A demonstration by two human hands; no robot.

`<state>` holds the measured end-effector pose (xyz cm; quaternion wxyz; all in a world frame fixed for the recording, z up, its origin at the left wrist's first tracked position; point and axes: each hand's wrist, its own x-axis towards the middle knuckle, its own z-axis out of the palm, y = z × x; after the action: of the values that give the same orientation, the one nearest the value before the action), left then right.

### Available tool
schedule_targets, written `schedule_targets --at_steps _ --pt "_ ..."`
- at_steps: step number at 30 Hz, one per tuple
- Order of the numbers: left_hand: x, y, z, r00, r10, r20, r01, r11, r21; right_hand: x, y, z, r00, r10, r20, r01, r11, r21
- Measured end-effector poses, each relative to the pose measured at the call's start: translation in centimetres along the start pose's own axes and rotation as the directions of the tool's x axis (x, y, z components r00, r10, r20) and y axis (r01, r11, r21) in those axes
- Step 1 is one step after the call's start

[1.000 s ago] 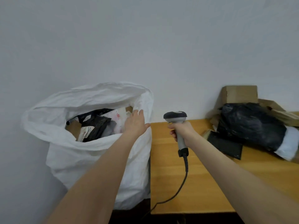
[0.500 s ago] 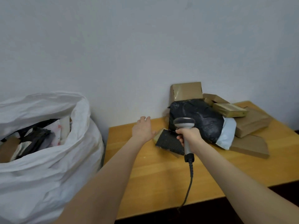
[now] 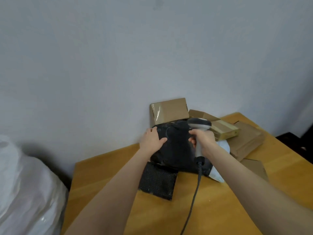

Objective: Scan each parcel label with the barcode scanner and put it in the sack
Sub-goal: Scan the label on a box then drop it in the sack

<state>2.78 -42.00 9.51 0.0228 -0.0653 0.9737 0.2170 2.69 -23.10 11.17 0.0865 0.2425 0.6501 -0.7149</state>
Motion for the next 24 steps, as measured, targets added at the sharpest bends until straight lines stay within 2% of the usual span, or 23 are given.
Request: schedule_targets --at_steps 3,7,9,12,16,18,21,22,24 --pt "5.8 0.4 -0.1 0.999 -0.045 -0.013 0.042 0.988 -0.150 4.9 -2.5 0.9 1.000 0.027 0.000 -0.027 0.999 0.035" --pt "12.4 0.7 -0.8 0.989 -0.140 -0.053 0.106 0.905 -0.411 10.2 -4.8 2.2 0.998 0.067 -0.016 -0.065 0.995 0.077" --pt "15.4 0.4 -0.9 0.978 -0.209 -0.023 0.163 0.820 -0.549 12.3 -5.3 2.9 0.996 0.091 -0.018 -0.088 0.990 0.111" --pt "19.0 -0.2 -0.6 0.939 -0.329 0.105 0.295 0.609 -0.736 14.5 -5.0 3.7 0.992 0.125 -0.015 -0.122 0.984 0.129" --pt "21.5 0.1 -0.3 0.906 -0.376 0.193 0.367 0.475 -0.800 16.7 -4.4 4.1 0.992 0.126 -0.020 -0.120 0.977 0.179" --pt "21.8 0.2 0.1 0.911 -0.357 0.206 0.362 0.453 -0.815 17.0 -4.1 4.3 0.992 0.125 -0.032 -0.116 0.973 0.200" --pt "21.1 0.1 0.2 0.951 -0.280 0.132 0.253 0.460 -0.851 17.0 -4.1 4.1 0.995 0.098 -0.027 -0.089 0.967 0.241" --pt "20.8 -0.1 0.2 0.967 -0.240 0.086 0.200 0.505 -0.840 16.9 -4.2 3.9 0.996 0.085 -0.029 -0.075 0.964 0.255" --pt "19.8 -0.3 0.0 0.991 -0.136 0.006 0.095 0.659 -0.746 16.6 -4.7 3.2 0.998 0.053 -0.046 -0.037 0.957 0.289"
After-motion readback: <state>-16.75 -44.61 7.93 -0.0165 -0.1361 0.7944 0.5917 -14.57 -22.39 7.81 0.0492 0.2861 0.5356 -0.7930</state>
